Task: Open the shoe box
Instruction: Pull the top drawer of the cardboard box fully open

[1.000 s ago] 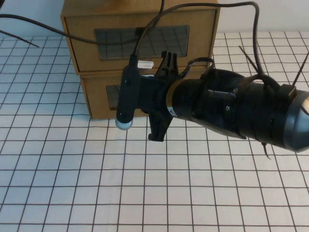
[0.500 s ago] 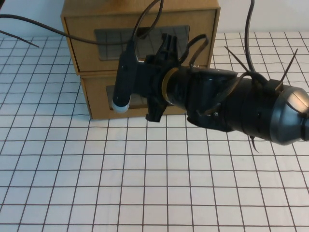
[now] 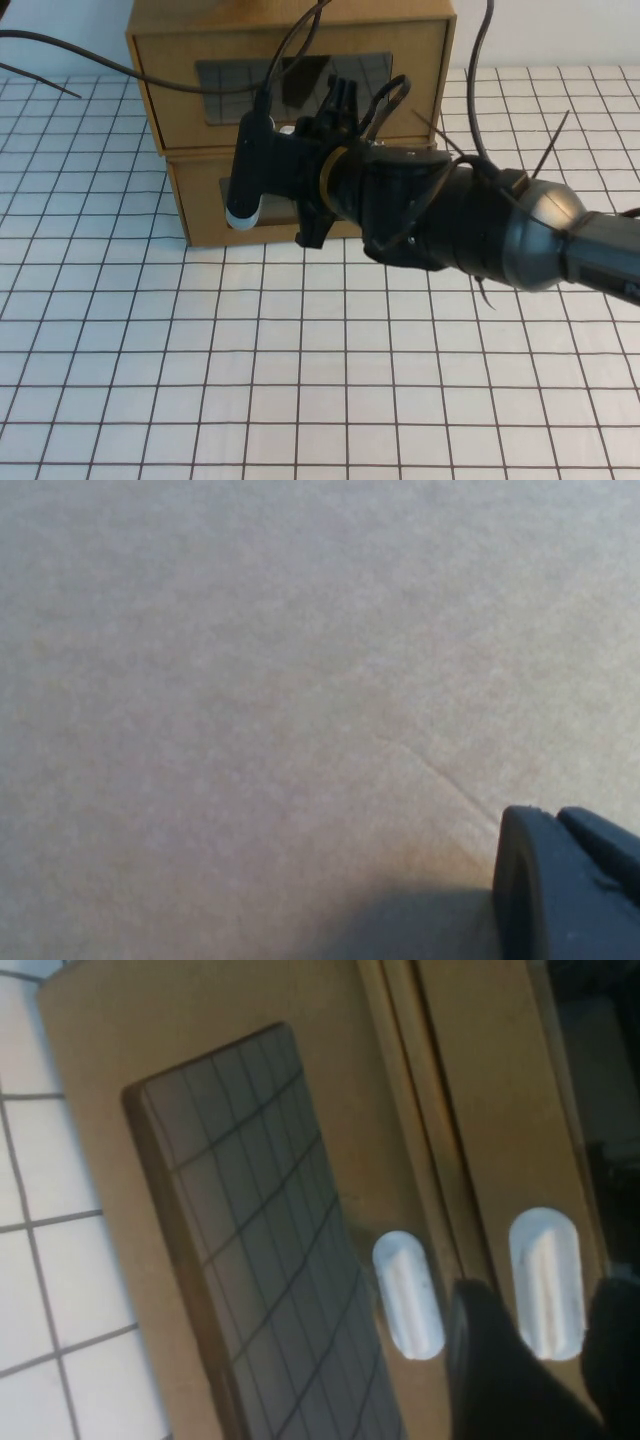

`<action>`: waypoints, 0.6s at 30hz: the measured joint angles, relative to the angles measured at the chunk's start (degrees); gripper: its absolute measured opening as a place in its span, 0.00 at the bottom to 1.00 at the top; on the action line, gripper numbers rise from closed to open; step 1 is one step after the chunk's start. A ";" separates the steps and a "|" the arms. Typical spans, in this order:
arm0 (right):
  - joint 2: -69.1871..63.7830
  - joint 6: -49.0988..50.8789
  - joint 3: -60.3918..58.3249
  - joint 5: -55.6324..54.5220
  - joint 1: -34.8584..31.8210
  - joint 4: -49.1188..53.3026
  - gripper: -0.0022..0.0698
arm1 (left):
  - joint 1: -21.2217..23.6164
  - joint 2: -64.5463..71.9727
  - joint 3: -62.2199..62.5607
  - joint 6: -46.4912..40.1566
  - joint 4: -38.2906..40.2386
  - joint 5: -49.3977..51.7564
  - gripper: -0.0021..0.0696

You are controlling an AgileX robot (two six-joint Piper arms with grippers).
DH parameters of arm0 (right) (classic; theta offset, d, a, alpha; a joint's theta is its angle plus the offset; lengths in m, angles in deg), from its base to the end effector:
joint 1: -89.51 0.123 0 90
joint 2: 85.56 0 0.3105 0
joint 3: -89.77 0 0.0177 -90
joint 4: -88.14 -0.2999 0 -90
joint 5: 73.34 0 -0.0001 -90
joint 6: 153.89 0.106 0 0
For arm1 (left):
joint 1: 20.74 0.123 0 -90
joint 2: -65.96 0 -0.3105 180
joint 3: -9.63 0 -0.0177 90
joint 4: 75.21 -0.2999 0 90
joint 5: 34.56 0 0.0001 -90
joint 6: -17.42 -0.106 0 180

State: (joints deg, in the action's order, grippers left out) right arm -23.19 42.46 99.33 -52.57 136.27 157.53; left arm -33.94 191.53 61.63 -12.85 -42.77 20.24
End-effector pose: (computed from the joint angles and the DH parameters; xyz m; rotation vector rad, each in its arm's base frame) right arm 0.3851 0.3581 0.2786 -1.3765 1.4700 -0.3964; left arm 0.5175 -0.1691 0.4245 0.6855 2.0230 -0.5194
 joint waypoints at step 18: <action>-6.07 0.24 6.18 3.06 -0.46 3.21 0.31 | 0.00 0.00 0.00 0.11 -0.09 0.23 0.03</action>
State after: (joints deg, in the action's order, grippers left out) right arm -29.26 42.70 105.51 -49.50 135.80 160.74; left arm -33.94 191.53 61.63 -12.74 -42.86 20.47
